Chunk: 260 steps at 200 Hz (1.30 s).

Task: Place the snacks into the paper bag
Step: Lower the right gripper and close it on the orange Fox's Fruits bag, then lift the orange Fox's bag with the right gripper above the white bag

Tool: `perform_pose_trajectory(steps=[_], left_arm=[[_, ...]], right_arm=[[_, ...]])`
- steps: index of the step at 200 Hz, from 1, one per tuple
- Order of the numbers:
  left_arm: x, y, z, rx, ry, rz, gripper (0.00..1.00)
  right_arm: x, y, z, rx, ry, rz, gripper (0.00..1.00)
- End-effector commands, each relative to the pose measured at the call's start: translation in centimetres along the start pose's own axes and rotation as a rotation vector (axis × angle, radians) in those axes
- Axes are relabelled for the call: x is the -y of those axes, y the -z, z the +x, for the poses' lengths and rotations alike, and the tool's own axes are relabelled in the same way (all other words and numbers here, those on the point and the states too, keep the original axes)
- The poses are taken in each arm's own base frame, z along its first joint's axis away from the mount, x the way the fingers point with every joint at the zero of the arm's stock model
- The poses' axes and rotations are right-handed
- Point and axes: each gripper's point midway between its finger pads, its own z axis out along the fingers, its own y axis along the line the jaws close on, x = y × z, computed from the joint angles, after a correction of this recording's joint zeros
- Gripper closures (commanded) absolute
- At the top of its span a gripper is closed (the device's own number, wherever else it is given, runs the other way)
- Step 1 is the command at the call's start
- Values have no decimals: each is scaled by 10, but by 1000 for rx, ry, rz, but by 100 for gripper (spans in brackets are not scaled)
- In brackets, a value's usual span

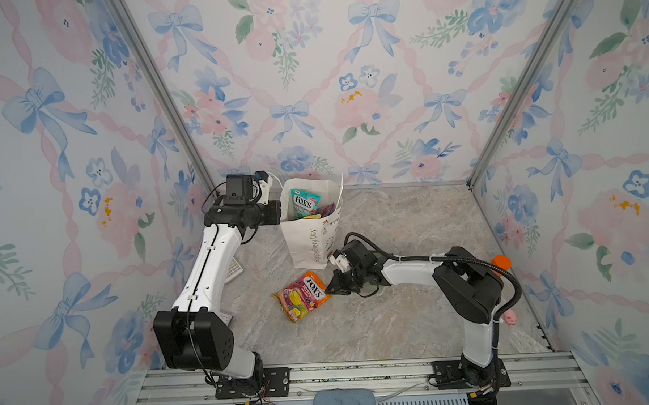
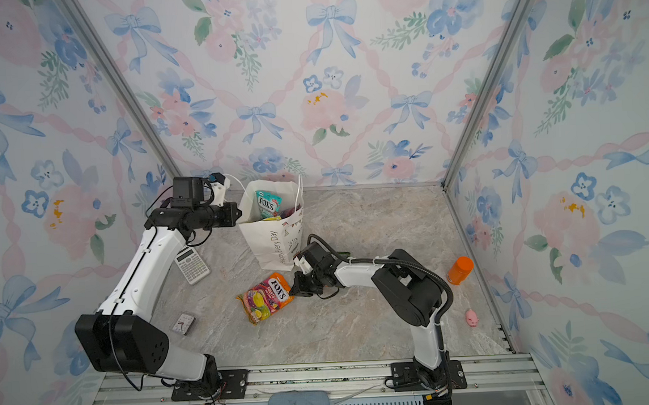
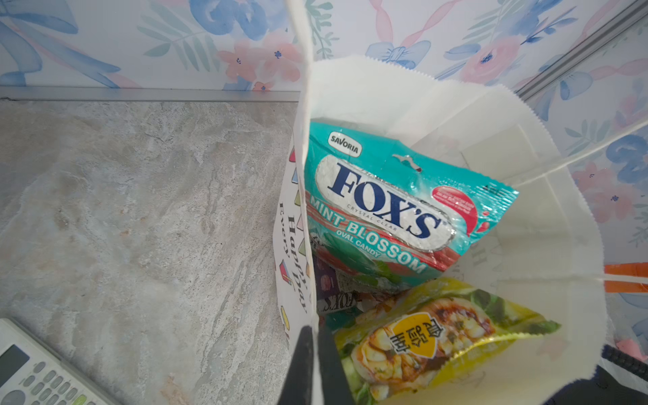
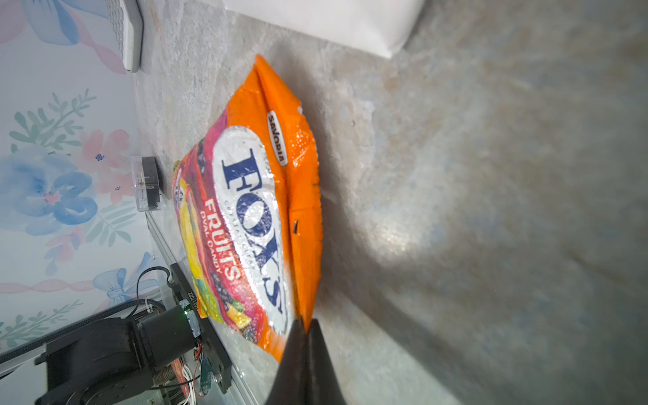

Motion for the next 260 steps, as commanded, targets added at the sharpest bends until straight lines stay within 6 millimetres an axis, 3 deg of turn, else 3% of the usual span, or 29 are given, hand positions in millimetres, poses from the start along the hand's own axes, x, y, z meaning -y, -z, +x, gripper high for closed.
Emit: perform_pose_trajectory(steps=[1, 59, 120, 138, 228, 260], left_arm=[[4, 15, -17, 82, -12, 11, 100], [3, 15, -17, 80, -11, 9, 100], [3, 13, -17, 77, -8, 9, 100], [3, 13, -16, 76, -8, 12, 100], [5, 12, -16, 73, -6, 22, 100], [5, 12, -16, 72, -6, 24, 100]], right_arm=[[-26, 19, -9, 41, 74, -9, 100], [-53, 47, -7, 64, 199, -16, 100], [-87, 98, 0, 86, 390, 43, 100], [-102, 122, 1, 113, 440, 40, 100], [-150, 190, 10, 124, 668, 95, 100], [-170, 210, 3, 165, 724, 101, 100]])
